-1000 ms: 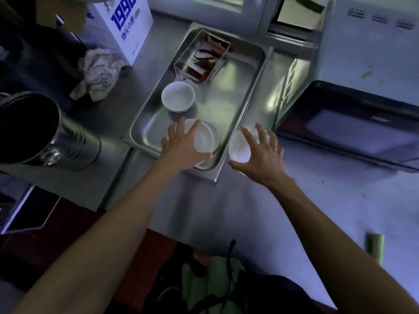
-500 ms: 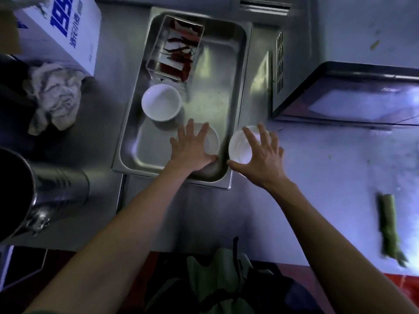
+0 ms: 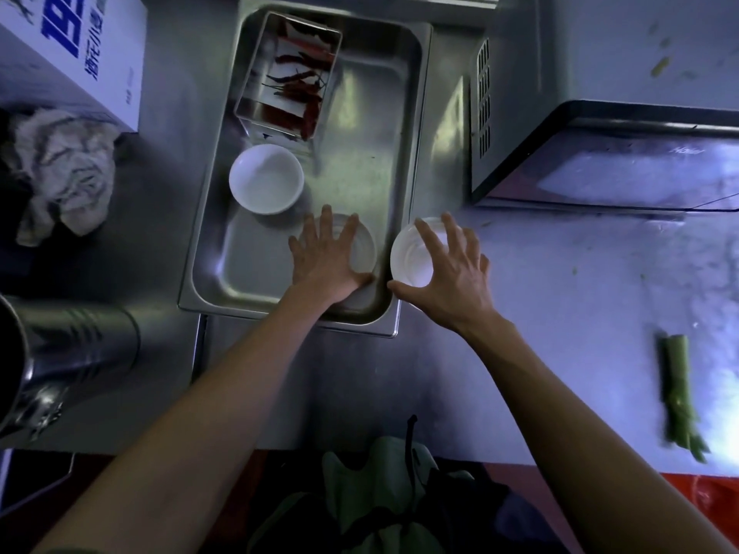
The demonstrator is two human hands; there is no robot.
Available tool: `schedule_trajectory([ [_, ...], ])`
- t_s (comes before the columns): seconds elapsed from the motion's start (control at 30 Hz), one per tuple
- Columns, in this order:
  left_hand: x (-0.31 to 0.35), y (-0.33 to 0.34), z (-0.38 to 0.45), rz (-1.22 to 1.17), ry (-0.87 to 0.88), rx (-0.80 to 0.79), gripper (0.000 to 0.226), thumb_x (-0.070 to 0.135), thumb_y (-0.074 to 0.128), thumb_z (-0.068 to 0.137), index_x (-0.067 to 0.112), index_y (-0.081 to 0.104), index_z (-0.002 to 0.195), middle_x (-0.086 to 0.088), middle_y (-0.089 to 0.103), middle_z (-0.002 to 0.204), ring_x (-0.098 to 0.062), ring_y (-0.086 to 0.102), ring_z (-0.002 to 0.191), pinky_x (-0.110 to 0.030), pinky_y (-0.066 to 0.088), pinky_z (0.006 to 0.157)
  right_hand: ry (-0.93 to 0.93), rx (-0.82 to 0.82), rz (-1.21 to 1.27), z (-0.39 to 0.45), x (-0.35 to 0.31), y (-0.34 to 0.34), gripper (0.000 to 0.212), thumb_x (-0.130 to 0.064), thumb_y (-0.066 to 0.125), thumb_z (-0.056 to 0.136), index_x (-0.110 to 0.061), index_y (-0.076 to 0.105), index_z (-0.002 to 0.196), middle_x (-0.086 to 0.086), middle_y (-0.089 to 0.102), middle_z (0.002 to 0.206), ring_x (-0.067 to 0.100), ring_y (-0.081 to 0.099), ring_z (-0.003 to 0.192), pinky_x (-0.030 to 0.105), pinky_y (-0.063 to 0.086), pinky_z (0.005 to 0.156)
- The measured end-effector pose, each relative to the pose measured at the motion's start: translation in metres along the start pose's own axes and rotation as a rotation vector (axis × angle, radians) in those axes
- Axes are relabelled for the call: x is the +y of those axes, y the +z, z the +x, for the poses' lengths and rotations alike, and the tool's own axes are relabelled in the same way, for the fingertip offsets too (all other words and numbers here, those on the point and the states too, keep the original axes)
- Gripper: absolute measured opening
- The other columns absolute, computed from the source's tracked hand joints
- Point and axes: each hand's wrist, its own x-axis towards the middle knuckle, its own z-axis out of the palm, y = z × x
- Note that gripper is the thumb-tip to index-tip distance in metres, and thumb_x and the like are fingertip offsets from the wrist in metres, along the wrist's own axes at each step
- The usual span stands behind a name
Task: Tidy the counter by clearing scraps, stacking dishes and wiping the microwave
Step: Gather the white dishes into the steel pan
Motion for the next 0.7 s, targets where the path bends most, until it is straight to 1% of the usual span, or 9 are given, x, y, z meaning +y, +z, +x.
schedule_trajectory([
  [0.07, -0.001, 0.001, 0.0, 0.0, 0.007, 0.007, 0.114, 0.076, 0.067, 0.069, 0.04, 0.0, 0.154, -0.005, -0.012, 0.165, -0.04, -0.006, 0.15, -0.065, 0.011, 0.116, -0.008, -0.009, -0.007, 0.0, 0.001, -0.001, 0.106, -0.085, 0.047, 0.061, -0.04, 0.018, 0.152, 0.003, 0.009, 0.165, 0.037, 0.013, 0.147, 0.061, 0.027, 0.109],
  [0.13, -0.004, 0.0, -0.001, -0.008, 0.016, 0.007, 0.113, 0.076, 0.065, 0.07, 0.039, 0.001, 0.155, -0.004, -0.012, 0.165, -0.038, -0.007, 0.151, -0.064, 0.01, 0.117, -0.025, -0.012, -0.013, 0.001, 0.002, -0.001, 0.106, -0.083, 0.052, 0.063, -0.04, 0.018, 0.153, 0.004, 0.009, 0.165, 0.038, 0.013, 0.147, 0.061, 0.027, 0.108],
  [0.2, -0.008, 0.0, -0.005, -0.026, 0.028, 0.031, 0.104, 0.075, 0.059, 0.077, 0.038, 0.001, 0.155, -0.003, -0.01, 0.165, -0.035, -0.006, 0.151, -0.061, 0.011, 0.118, -0.043, 0.002, -0.024, 0.004, 0.0, -0.002, 0.105, -0.08, 0.058, 0.065, -0.04, 0.018, 0.153, 0.004, 0.009, 0.165, 0.038, 0.013, 0.146, 0.061, 0.028, 0.108],
  [0.23, -0.011, -0.001, -0.008, -0.045, 0.031, 0.059, 0.097, 0.073, 0.054, 0.082, 0.037, 0.003, 0.156, -0.003, -0.005, 0.166, -0.033, -0.002, 0.152, -0.06, 0.013, 0.118, -0.053, 0.016, -0.029, 0.005, -0.002, -0.003, 0.104, -0.079, 0.06, 0.065, -0.04, 0.018, 0.153, 0.004, 0.009, 0.165, 0.038, 0.012, 0.146, 0.062, 0.029, 0.108],
  [0.3, -0.02, -0.004, -0.015, -0.087, 0.025, 0.133, 0.081, 0.066, 0.048, 0.09, 0.034, 0.011, 0.154, -0.005, 0.009, 0.165, -0.031, 0.01, 0.15, -0.057, 0.021, 0.117, -0.084, 0.037, -0.027, 0.01, -0.011, -0.005, 0.104, -0.078, 0.061, 0.065, -0.039, 0.018, 0.153, 0.004, 0.008, 0.165, 0.038, 0.011, 0.146, 0.063, 0.029, 0.108],
  [0.37, -0.033, -0.01, -0.024, -0.118, 0.013, 0.187, 0.071, 0.06, 0.045, 0.094, 0.03, 0.018, 0.153, -0.006, 0.023, 0.16, -0.03, 0.021, 0.147, -0.055, 0.029, 0.114, -0.132, 0.048, -0.016, 0.016, -0.025, -0.004, 0.105, -0.077, 0.061, 0.065, -0.038, 0.018, 0.153, 0.005, 0.008, 0.165, 0.039, 0.011, 0.147, 0.064, 0.028, 0.108],
  [0.47, -0.054, -0.02, -0.039, -0.19, 0.001, 0.236, 0.062, 0.044, 0.049, 0.097, 0.022, 0.027, 0.15, -0.006, 0.036, 0.154, -0.028, 0.034, 0.14, -0.051, 0.038, 0.106, -0.247, 0.073, -0.096, 0.03, -0.051, 0.002, 0.108, -0.075, 0.067, 0.064, -0.037, 0.02, 0.153, 0.007, 0.007, 0.165, 0.042, 0.011, 0.147, 0.065, 0.028, 0.108],
  [0.57, -0.073, -0.029, -0.049, -0.216, -0.042, 0.242, 0.058, 0.034, 0.051, 0.098, 0.017, 0.031, 0.15, -0.007, 0.043, 0.15, -0.028, 0.039, 0.136, -0.049, 0.042, 0.102, -0.343, 0.078, -0.199, 0.042, -0.076, 0.018, 0.108, -0.075, 0.067, 0.064, -0.036, 0.02, 0.153, 0.007, 0.007, 0.166, 0.044, 0.011, 0.147, 0.065, 0.026, 0.109],
  [0.7, -0.093, -0.039, -0.058, -0.245, -0.06, 0.258, 0.059, 0.022, 0.051, 0.096, 0.015, 0.034, 0.152, -0.005, 0.045, 0.15, -0.027, 0.041, 0.136, -0.046, 0.041, 0.104, -0.363, -0.024, -0.215, 0.053, -0.097, 0.046, 0.104, -0.075, 0.065, 0.068, -0.036, 0.02, 0.153, 0.005, 0.004, 0.166, 0.043, 0.008, 0.147, 0.065, 0.023, 0.11],
])
